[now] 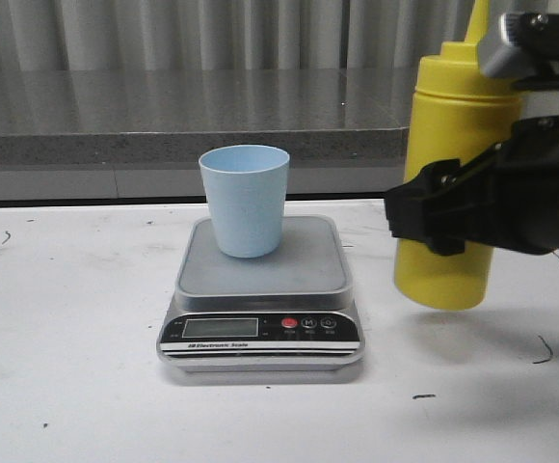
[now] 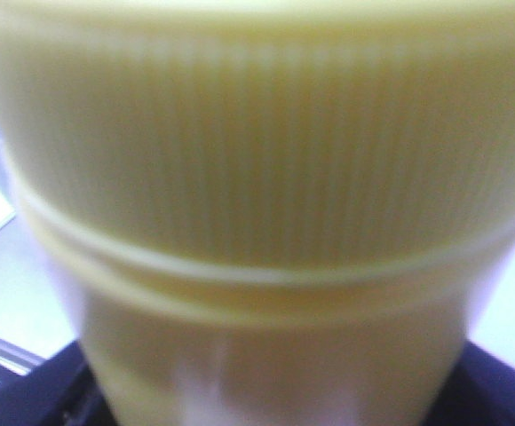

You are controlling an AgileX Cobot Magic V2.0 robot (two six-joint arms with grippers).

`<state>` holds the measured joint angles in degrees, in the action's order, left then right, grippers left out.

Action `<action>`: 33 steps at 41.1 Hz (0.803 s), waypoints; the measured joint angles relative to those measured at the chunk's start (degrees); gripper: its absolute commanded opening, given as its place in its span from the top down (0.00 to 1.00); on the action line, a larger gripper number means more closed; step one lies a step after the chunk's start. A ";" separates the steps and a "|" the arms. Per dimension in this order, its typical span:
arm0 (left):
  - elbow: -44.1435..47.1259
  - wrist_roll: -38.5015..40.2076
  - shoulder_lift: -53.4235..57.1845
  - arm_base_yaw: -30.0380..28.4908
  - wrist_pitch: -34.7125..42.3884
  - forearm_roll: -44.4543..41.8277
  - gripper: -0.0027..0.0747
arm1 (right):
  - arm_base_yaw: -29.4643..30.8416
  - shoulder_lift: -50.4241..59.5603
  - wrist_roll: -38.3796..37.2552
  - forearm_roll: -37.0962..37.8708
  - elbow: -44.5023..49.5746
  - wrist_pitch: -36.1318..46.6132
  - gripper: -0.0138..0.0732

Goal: Pour seasoning into cup on scale with both arms
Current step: 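Lift the yellow bottle with the right gripper and tilt nozzle down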

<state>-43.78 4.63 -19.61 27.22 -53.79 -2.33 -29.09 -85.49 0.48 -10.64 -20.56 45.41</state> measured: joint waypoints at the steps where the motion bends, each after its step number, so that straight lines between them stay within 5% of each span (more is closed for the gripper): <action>1: 0.00 0.00 0.00 0.00 0.00 0.00 0.44 | 0.55 1.20 0.00 0.09 -0.40 -2.89 0.50; 20: 0.00 0.00 0.00 0.00 0.00 0.00 0.44 | 3.23 13.58 4.38 9.46 -29.26 -68.88 0.50; 33: 0.00 0.00 0.00 0.00 0.00 0.00 0.44 | 3.32 13.45 8.10 24.09 -44.71 -85.83 0.50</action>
<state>-43.78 4.63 -19.61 27.22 -53.79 -2.33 -25.77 -72.04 8.58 13.45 -65.27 -40.42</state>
